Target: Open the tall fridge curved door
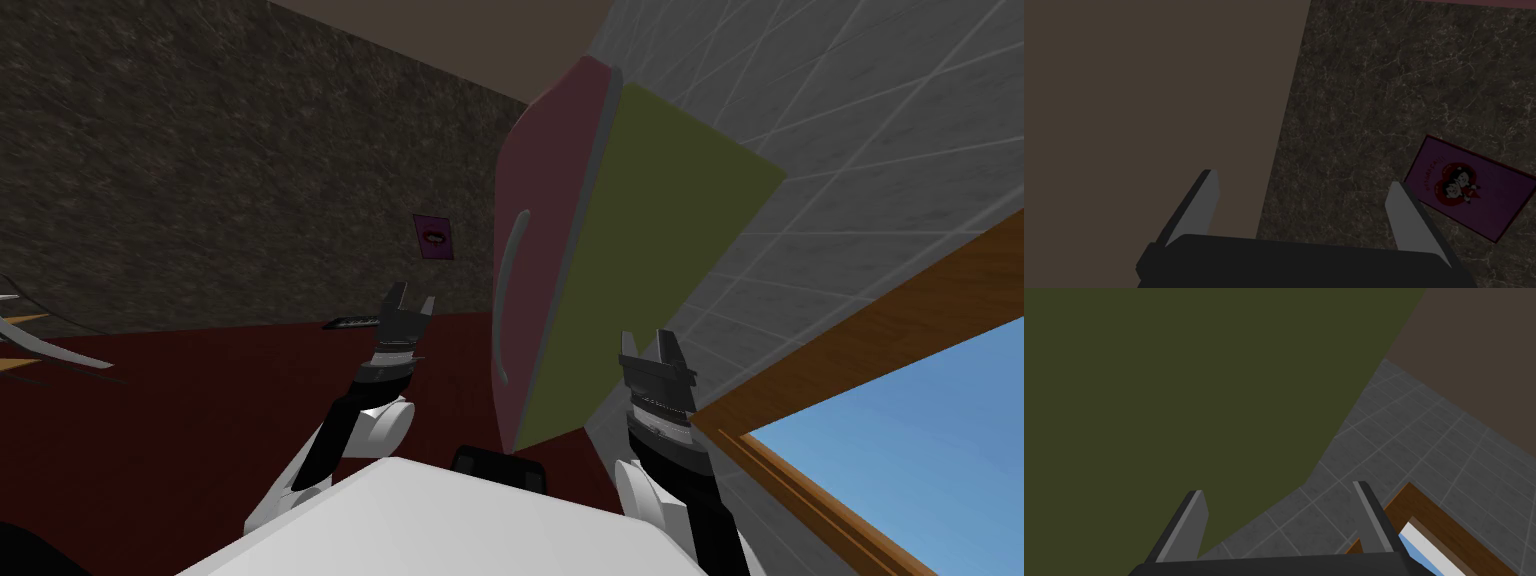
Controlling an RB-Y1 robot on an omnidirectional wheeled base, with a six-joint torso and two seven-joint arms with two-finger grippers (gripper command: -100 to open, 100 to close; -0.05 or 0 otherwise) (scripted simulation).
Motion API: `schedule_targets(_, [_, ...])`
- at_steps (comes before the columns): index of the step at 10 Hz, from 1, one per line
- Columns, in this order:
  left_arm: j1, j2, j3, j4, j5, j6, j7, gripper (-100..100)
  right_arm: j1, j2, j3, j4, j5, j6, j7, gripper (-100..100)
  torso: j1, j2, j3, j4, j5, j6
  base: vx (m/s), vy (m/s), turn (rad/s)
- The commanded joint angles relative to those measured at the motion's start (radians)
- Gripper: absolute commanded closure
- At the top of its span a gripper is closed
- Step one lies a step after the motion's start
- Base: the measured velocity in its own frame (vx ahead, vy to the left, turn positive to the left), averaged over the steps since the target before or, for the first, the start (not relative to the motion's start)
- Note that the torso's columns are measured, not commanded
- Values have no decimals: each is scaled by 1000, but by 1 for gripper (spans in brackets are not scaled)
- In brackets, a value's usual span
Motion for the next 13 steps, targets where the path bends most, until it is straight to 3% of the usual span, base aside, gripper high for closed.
schedule_targets(1, [0, 0, 0, 0, 0, 0, 0, 0, 0, 0, 0, 0, 0, 0, 0, 0, 0, 40, -82, 41, 0, 0, 0, 0, 0])
schedule_targets(9, [0, 0, 0, 0, 0, 0, 0, 0, 0, 0, 0, 0, 0, 0, 0, 0, 0, 618, -1234, 617, 0, 0, 0, 0, 0])
schedule_targets(10, [0, 0, 0, 0, 0, 0, 0, 0, -10, -36, 0, 10, 16, -1, 3, -100, 0, 691, -1382, 691, 0, 0, -5, 9, 46])
schedule_targets(13, [0, 0, 0, 0, 0, 0, 0, 0, -52, -121, 1, 50, 80, -3, 15, -100, 1, 738, -1474, 737, 0, 0, -36, 33, 85])
